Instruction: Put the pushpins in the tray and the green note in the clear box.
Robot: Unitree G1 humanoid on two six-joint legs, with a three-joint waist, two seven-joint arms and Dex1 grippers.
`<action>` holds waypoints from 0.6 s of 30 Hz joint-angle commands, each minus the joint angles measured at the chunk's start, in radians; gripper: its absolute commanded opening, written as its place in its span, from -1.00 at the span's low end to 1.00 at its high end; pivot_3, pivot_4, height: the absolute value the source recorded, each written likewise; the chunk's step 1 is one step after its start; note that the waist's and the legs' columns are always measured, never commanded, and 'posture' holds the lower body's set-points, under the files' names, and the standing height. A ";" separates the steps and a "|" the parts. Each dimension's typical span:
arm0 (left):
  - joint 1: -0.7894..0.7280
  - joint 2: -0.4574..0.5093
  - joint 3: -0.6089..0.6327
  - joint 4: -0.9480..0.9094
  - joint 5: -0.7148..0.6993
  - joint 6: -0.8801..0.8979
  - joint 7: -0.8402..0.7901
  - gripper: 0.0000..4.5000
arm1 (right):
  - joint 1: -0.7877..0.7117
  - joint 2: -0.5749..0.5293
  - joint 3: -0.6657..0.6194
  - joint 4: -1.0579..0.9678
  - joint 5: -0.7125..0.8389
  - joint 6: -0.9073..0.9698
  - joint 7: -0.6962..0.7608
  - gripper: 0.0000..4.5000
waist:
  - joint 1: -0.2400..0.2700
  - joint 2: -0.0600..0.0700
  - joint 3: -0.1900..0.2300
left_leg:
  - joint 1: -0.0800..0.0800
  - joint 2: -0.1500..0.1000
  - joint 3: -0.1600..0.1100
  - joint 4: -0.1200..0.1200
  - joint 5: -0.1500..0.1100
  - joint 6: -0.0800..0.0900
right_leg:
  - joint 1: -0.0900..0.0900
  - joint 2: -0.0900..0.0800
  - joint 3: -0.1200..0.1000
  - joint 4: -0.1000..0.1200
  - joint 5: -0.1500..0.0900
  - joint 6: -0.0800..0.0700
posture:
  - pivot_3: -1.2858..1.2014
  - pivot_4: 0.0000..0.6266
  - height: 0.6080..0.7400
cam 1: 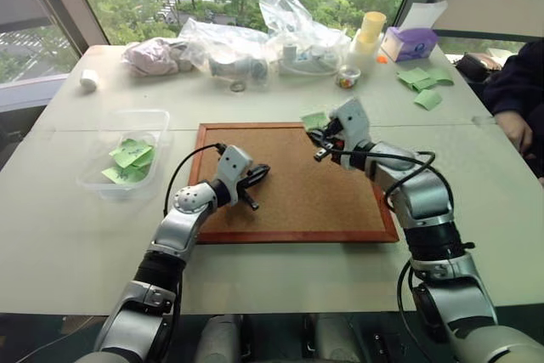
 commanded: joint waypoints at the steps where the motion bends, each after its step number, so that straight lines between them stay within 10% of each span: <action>1: 0.004 0.007 0.009 0.061 0.007 0.047 -0.002 -1.00 | 0.031 -0.030 0.009 -0.122 0.033 0.048 0.031 -0.98 | 0.001 0.000 0.000 | 0.001 0.000 0.000 -0.001 -0.001 0.002 | 0.000 0.000 0.000 0.000 0.000 0.000 | 0.03 -0.52 1.00; 7: -0.108 -0.027 0.098 -0.017 -0.174 0.248 -0.058 -1.00 | 0.085 -0.091 0.037 -0.258 0.060 0.089 0.090 -0.98 | 0.015 -0.002 0.001 | 0.000 0.000 0.000 -0.001 -0.002 0.004 | 0.000 0.000 0.000 0.000 0.000 0.000 | 0.03 -0.52 1.00; 16: -0.226 -0.073 0.218 -0.036 -0.383 0.501 -0.078 0.99 | 0.138 -0.169 0.106 -0.346 0.037 0.022 0.155 -1.00 | 0.022 -0.009 0.006 | -0.014 -0.003 0.000 0.000 0.001 -0.002 | -0.012 0.001 0.000 -0.001 0.000 0.000 | 0.03 -0.52 1.00; 18: -0.248 -0.090 0.255 -0.022 -0.420 0.541 -0.058 0.99 | 0.140 -0.174 0.115 -0.354 0.033 0.016 0.156 -1.00 | 0.021 -0.012 0.007 | -0.014 -0.004 0.000 0.000 0.002 -0.002 | -0.012 0.001 0.000 -0.001 0.000 0.001 | 0.03 -0.52 1.00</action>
